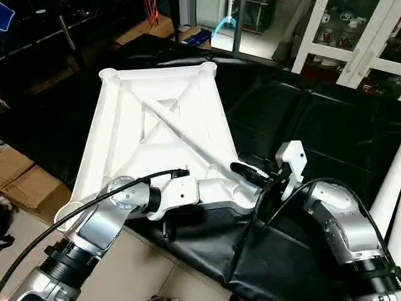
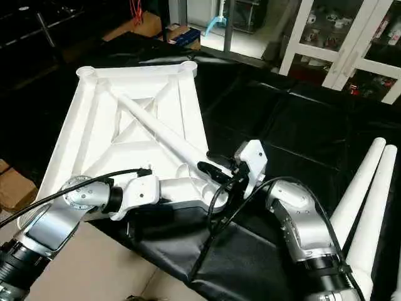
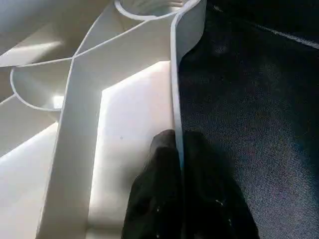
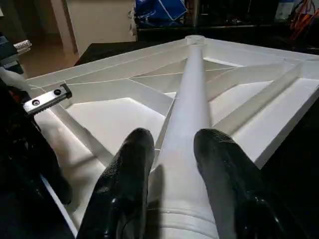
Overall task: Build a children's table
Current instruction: Pick table leg
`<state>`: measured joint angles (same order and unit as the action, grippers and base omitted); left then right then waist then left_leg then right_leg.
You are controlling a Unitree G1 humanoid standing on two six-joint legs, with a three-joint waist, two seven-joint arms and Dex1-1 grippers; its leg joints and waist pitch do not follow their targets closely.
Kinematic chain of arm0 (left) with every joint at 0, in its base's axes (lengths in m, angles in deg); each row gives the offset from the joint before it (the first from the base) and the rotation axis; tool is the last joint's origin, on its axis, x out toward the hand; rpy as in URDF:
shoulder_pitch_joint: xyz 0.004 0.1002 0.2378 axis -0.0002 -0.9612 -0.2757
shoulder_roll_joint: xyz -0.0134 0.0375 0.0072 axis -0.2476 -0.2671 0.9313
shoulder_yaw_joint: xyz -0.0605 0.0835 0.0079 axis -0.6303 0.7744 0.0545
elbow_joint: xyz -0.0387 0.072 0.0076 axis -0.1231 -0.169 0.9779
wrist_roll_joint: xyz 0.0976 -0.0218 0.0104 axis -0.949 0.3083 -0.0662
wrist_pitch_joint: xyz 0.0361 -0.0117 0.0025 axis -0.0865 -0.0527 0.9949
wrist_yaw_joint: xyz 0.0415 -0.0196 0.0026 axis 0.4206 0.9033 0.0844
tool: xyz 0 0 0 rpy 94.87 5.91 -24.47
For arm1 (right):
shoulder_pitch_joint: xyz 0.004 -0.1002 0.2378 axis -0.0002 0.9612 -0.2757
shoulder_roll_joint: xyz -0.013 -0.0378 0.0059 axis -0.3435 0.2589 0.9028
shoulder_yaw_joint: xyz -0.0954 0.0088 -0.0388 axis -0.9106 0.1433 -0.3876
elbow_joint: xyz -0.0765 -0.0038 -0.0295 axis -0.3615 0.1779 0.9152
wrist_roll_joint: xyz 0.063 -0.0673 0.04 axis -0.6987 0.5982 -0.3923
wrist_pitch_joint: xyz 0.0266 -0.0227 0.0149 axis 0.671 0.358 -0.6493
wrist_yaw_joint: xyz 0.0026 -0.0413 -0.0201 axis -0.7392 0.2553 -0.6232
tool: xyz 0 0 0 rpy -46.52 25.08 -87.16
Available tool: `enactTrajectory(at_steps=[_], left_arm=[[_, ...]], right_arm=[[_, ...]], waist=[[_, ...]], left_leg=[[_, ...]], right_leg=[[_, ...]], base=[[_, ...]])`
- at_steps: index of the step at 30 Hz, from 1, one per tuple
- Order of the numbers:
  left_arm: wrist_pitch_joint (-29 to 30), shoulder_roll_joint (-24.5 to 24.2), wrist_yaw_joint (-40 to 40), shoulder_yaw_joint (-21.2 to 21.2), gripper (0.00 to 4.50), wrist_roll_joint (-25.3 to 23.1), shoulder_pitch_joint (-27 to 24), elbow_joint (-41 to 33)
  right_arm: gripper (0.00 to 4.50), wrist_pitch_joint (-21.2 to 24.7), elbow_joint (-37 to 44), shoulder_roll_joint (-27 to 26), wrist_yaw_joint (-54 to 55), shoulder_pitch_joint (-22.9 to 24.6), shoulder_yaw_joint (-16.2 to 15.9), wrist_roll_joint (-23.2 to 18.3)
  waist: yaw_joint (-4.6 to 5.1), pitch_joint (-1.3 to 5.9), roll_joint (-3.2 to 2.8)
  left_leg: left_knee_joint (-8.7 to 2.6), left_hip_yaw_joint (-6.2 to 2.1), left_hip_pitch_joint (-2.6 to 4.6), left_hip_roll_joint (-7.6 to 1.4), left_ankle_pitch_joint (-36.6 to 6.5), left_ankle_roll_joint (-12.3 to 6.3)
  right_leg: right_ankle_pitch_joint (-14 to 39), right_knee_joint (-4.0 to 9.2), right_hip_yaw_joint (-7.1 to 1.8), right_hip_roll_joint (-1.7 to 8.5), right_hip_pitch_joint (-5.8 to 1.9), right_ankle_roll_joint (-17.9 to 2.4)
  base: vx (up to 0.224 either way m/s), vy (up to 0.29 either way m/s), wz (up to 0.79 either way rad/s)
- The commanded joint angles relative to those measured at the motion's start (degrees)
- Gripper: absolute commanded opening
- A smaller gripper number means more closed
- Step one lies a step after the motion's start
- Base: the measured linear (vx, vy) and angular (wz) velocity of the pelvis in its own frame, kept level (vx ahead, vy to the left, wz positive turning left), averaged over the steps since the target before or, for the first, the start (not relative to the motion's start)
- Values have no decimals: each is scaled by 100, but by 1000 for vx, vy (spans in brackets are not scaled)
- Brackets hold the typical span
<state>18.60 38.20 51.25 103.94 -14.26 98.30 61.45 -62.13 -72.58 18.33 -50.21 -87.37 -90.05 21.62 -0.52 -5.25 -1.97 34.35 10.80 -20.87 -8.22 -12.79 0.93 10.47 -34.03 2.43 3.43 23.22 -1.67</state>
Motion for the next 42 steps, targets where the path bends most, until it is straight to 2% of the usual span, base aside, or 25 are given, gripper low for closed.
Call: enactTrajectory(at_steps=[1,3,4,5,8,9,10,12,13,16,17,18,19,21,23,24,25,26,27,30,32,34,37,42], left_arm=[[-169,30,-83,39,0,16,-12,83],[-203,25,-101,45,0,-10,5,103],[-221,26,-140,37,0,-28,11,94],[-250,42,-193,17,0,-40,36,91],[-273,55,-218,4,0,-38,48,97],[-330,59,-248,9,0,-74,91,160],[-330,59,-248,9,0,-74,91,160],[-367,54,-267,22,0,-110,114,205],[-375,53,-270,25,0,-118,117,213],[-384,52,-268,33,0,-128,121,224],[-399,51,-264,45,0,-141,121,235],[-409,52,-267,48,0,-148,121,245],[-413,53,-267,48,0,-151,121,248],[-435,58,-271,57,0,-165,129,277],[-446,60,-275,60,0,-170,134,293],[-471,57,-265,74,0,-181,149,320],[-471,57,-265,74,0,-181,149,320],[-498,60,-265,80,0,-189,166,363],[-498,60,-265,80,0,-189,166,363],[-554,72,-260,89,0,-212,195,439],[-576,82,-250,93,0,-216,204,459],[-583,84,-237,100,0,-219,210,463],[-596,94,-228,105,0,-211,236,483],[-629,85,-234,100,0,-204,250,520]], right_arm=[[159,172,-68,39,20,-15,51,36],[159,205,-39,71,5,-49,28,55],[175,307,79,131,-42,-93,-24,59],[175,640,285,207,-87,-234,-67,-15],[203,802,380,249,-134,-302,-90,-62],[211,1193,548,370,-249,-508,-171,-124],[220,1193,548,370,-249,-508,-171,-124],[229,1585,657,442,-280,-708,-220,-183],[255,1680,670,454,-259,-764,-231,-177],[269,1948,654,499,-156,-1017,-323,-14],[278,2214,546,497,-7,-1352,-410,176],[288,2317,500,495,42,-1463,-439,237],[288,2355,482,494,60,-1504,-449,259],[288,2673,55,428,348,-1927,-533,564],[288,2763,-186,387,505,-2109,-561,717],[288,2492,-889,323,836,-2453,-620,1060],[288,2492,-889,323,836,-2453,-620,1060],[288,2268,-1333,288,1036,-2620,-654,1243],[288,2268,-1333,288,1036,-2620,-654,1243],[288,2220,-2151,221,1315,-2866,-775,1442],[288,2430,-2398,170,1327,-2934,-803,1416],[288,2650,-2480,131,1257,-2965,-784,1338],[288,3007,-2728,32,1077,-3104,-650,1187],[288,2820,-3119,-43,946,-3415,-426,1122]], waist=[[-35,351,73],[-45,370,70],[-48,371,70],[-48,384,72],[-59,392,76],[-64,402,86],[-69,407,84],[-80,426,90],[-84,423,87],[-106,435,83],[-110,440,76],[-102,450,88],[-115,449,77],[-124,459,53],[-139,475,55],[-148,483,44],[-130,488,50],[-150,488,38],[-143,479,47],[-134,497,32],[-146,489,35],[-153,483,8],[-155,478,7],[-155,480,6]], left_leg=[[-429,-213,33,-522,-404,-716],[-413,-208,38,-522,-318,-741],[-409,-208,39,-523,-283,-753],[-404,-211,41,-520,-215,-779],[-386,-204,46,-517,-159,-844],[-380,-202,43,-514,-159,-839],[-378,-208,41,-506,-130,-846],[-363,-202,45,-504,-53,-859],[-362,-201,45,-508,-46,-859],[-350,-195,54,-508,-22,-791],[-344,-196,50,-503,2,-764],[-341,-193,47,-488,42,-744],[-339,-191,60,-494,34,-735],[-329,-188,57,-489,86,-693],[-311,-178,72,-485,150,-649],[-299,-175,58,-481,213,-638],[-289,-174,54,-471,231,-605],[-281,-158,64,-458,132,-552],[-285,-154,43,-460,87,-519],[-269,-150,36,-446,161,-542],[-271,-154,26,-460,90,-568],[-269,-152,32,-467,-13,-569],[-275,-156,30,-490,-141,-523],[-270,-151,32,-490,-153,-446]], right_leg=[[680,335,-312,565,-292,-1579],[585,319,-309,565,-296,-1593],[533,312,-309,565,-295,-1601],[444,294,-301,551,-309,-1612],[375,281,-297,546,-301,-1628],[391,278,-299,556,-312,-1627],[378,271,-294,550,-324,-1632],[322,253,-293,547,-323,-1628],[326,256,-294,553,-316,-1630],[381,251,-295,548,-309,-1617],[357,239,-292,540,-313,-1618],[329,228,-287,531,-317,-1628],[335,231,-290,536,-304,-1632],[272,210,-288,529,-306,-1657],[167,196,-295,524,-298,-1687],[46,175,-295,527,-301,-1714],[36,162,-289,530,-285,-1754],[100,182,-293,521,-293,-1752],[100,182,-298,519,-295,-1770],[-133,149,-288,497,-308,-1821],[-144,142,-289,503,-326,-1824],[-47,150,-289,501,-330,-1828],[62,150,-281,506,-322,-1833],[-5,134,-280,511,-312,-1871]], base=[[0,0,0],[0,0,0],[0,0,0],[0,0,0],[0,0,0],[0,0,0],[0,0,0],[0,0,0],[0,0,0],[0,0,0],[0,0,0],[0,0,0],[0,0,0],[0,0,0],[0,0,0],[0,0,0],[0,0,0],[0,0,0],[0,0,0],[0,0,0],[0,0,0],[0,0,0],[0,0,0],[0,0,0]])
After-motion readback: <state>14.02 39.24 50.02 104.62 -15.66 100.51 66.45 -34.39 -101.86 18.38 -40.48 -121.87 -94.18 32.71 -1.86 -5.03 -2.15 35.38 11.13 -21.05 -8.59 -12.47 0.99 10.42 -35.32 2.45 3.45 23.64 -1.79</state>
